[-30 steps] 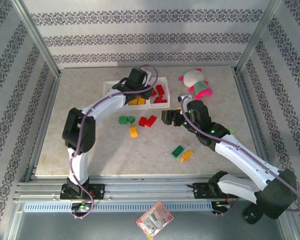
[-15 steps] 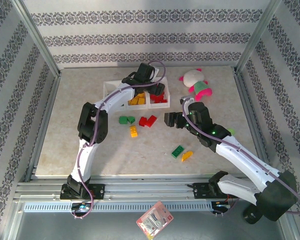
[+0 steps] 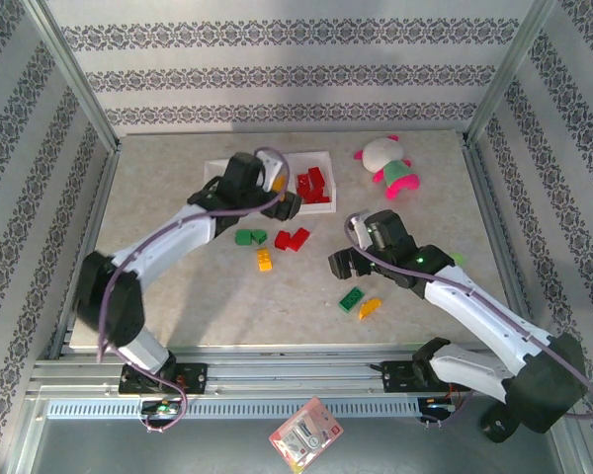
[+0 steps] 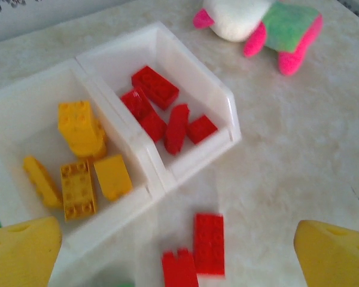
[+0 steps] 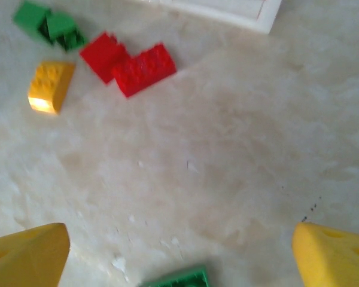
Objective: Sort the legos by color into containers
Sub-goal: Place the lego in the container, then pick up the lego from the bottom-center of the table.
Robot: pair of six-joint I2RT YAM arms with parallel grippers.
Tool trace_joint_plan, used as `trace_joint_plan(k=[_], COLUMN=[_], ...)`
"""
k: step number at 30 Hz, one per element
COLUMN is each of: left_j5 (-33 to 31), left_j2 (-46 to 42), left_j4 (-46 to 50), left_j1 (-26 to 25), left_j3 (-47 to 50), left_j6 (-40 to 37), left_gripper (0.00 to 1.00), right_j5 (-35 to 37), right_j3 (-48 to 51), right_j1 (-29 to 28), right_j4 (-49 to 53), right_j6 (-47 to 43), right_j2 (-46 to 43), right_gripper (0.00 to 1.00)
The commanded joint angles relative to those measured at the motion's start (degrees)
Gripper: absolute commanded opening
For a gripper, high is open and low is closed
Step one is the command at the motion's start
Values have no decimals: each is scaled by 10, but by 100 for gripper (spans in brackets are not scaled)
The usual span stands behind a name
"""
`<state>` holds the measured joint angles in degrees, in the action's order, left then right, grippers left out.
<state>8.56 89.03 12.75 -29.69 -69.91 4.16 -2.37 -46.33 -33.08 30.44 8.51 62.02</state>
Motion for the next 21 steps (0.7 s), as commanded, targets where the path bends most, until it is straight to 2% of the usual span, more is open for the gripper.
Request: trace_joint_plan(k=[1,3,6,11,13,16,21], left_j5=[4,-5,-29,3,17,31,55], left_j2=[-82,-149,-261,-436,-480,-508,-500], left_j4=[-35,-36,-20,52,77,111,121], left_j1=[-24,-40,-75,-95,-98,-100,-104], left_j3=[89,148,229,291,299,298,290], left_j6=[-33,-58,-104,-121,-126,-134,-148], left_gripper=[99,99,99,99,99,99,99], right_j5=[15,42,30,6,10,1,6], right_j3=[-31,-35,-36,-39,-39,-53,-100], right_j1=[-33,-51,-61,-73,-74,-76,-76], right_j4=[84,92,94,103,109,132,196], right_j6=[-75,-90,-110,-151,-169,-191,-199], right_j2=[23,36,50,94,115,151,228], right_gripper=[98,98,98,98,98,98,98])
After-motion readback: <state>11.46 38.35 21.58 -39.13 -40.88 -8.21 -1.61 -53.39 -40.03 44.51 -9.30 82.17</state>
